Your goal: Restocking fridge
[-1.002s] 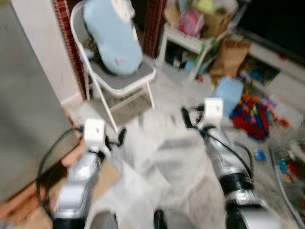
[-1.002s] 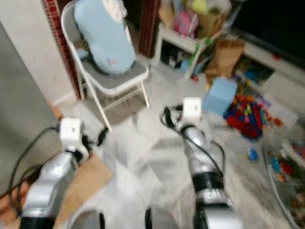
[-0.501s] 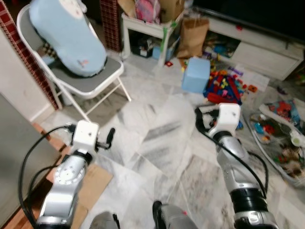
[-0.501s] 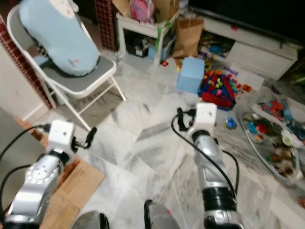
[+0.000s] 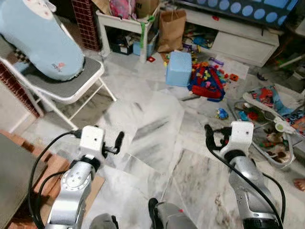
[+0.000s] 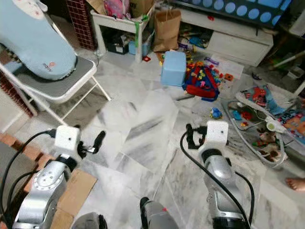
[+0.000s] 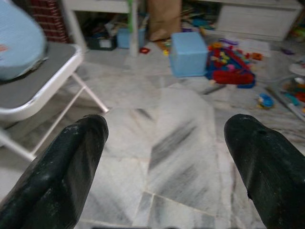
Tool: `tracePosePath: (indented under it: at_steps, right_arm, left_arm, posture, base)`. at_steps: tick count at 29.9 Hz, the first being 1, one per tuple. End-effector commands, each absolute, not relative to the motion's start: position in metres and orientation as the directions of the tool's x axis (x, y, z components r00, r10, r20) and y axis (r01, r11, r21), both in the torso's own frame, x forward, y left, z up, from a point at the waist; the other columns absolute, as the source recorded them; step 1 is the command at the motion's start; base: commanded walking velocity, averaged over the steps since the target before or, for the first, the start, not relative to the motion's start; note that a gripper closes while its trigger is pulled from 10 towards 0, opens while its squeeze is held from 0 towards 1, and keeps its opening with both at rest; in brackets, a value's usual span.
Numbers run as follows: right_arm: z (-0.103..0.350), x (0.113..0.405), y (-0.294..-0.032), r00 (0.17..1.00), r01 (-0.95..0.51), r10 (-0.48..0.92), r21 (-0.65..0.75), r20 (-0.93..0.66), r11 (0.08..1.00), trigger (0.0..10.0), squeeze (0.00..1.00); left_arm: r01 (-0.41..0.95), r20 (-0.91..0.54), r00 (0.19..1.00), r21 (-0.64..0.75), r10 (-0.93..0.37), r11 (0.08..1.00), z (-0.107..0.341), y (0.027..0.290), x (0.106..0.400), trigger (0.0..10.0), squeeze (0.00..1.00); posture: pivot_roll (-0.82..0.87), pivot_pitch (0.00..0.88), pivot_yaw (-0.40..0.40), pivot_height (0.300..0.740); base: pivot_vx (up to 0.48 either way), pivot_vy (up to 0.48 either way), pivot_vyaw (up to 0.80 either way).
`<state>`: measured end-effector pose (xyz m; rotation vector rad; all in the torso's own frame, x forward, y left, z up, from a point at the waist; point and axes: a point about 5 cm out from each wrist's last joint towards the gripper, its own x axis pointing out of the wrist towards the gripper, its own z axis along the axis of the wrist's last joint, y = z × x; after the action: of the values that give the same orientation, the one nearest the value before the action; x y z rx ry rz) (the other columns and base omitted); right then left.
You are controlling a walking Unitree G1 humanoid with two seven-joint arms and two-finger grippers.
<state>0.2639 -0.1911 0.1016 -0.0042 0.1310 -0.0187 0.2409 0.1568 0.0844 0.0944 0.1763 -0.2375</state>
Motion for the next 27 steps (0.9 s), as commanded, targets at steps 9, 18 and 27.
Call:
tracePosePath:
  at_steps: [9,18,27]
  right_arm:
    - [0.100,0.263,-0.196,0.980,0.088,-0.091,-0.022,-0.179,0.996,10.0,0.00]
    - [0.108,0.270,-0.191,0.987,0.084,-0.072,0.074,-0.147,0.994,10.0,0.00]
    - [0.108,0.279,-0.195,0.984,0.101,-0.086,0.087,-0.159,0.991,10.0,0.00]
  left_arm:
    - [0.247,-0.188,0.955,0.063,-0.231,0.967,0.085,0.160,0.244,10.0,0.00]
    - [0.266,-0.171,0.953,0.076,-0.250,0.961,0.093,0.163,0.252,10.0,0.00]
    - [0.264,-0.165,0.955,0.090,-0.248,0.960,0.095,0.164,0.254,10.0,0.00]
  posture:
    - [0.00,0.090,-0.043,0.740]
    - [-0.01,0.086,-0.034,0.740]
    - [0.00,0.086,-0.043,0.740]
  base:
    - [-0.306,0.000,0.00]
    - [-0.321,0.000,0.00]
    - [-0.322,0.000,-0.50]
